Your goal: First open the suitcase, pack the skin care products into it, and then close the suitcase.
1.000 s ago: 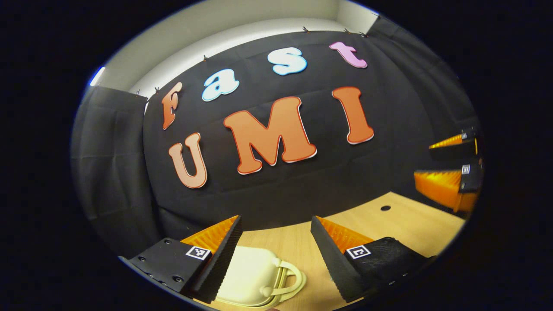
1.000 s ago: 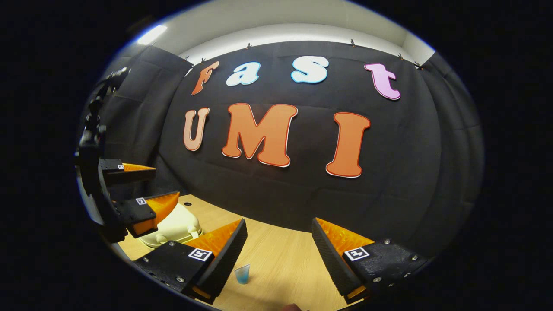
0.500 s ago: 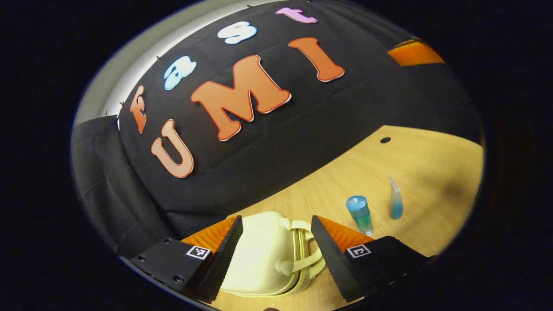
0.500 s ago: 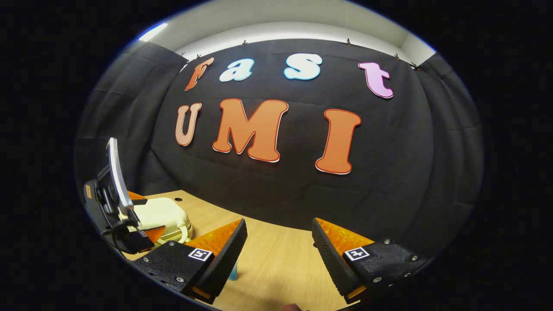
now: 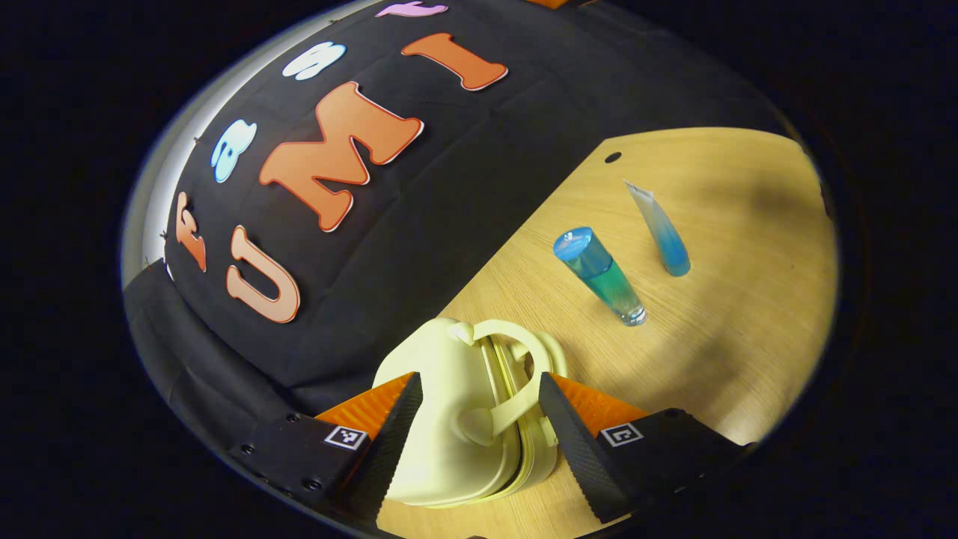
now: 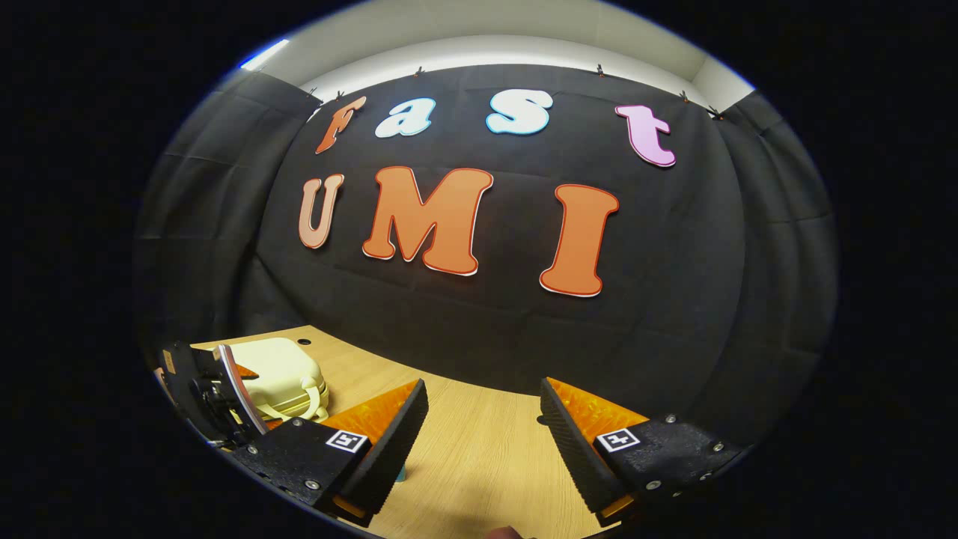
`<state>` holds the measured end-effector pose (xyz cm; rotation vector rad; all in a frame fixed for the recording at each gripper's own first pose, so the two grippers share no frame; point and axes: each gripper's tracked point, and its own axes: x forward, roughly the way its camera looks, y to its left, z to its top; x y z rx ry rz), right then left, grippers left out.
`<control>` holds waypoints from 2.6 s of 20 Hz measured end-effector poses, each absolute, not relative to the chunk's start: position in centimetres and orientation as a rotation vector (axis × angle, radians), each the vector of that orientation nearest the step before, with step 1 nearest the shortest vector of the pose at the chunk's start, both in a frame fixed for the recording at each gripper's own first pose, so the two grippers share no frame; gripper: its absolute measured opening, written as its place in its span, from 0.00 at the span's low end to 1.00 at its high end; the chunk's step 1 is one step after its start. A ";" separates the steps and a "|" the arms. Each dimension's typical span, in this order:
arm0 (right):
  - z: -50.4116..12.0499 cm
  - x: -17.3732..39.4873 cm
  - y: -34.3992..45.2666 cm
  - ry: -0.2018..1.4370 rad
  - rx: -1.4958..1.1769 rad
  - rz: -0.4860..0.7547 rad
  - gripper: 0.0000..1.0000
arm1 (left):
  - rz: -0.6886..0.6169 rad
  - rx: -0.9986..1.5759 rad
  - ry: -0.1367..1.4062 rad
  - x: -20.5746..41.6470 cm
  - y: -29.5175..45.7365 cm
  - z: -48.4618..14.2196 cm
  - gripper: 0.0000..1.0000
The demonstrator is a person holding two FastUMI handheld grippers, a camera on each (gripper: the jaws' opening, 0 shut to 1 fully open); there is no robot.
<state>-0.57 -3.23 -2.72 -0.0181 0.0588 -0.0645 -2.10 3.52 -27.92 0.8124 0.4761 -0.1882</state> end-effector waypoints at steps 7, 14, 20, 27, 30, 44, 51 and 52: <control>-2.9 -0.5 -3.3 0.063 -0.024 -0.062 0.95 | -0.249 0.958 0.502 -1.4 3.3 -30.5 0.85; -3.2 -0.5 -4.0 0.071 -0.020 -0.076 0.95 | -0.299 1.125 0.542 -0.4 3.0 -33.3 0.52; -3.5 -0.3 -4.0 0.076 -0.017 -0.082 0.95 | -0.278 1.078 0.506 0.0 3.3 -31.6 0.10; -3.3 1.2 -1.3 0.097 0.003 -0.069 0.95 | -0.210 0.757 0.461 1.1 5.9 -25.1 0.10; -3.0 2.1 0.6 0.103 -0.002 -0.065 0.95 | -0.173 0.640 0.428 2.5 8.5 -21.3 0.09; -1.1 6.5 9.8 0.135 -0.039 -0.097 0.95 | 0.006 0.271 0.313 8.1 27.5 -12.9 0.01; -0.7 8.6 14.9 0.170 -0.041 -0.097 0.96 | 0.121 0.172 0.339 9.8 38.6 -16.1 0.00; -0.7 8.8 15.6 0.173 -0.039 -0.095 0.96 | 0.130 0.170 0.353 9.9 39.9 -16.8 0.00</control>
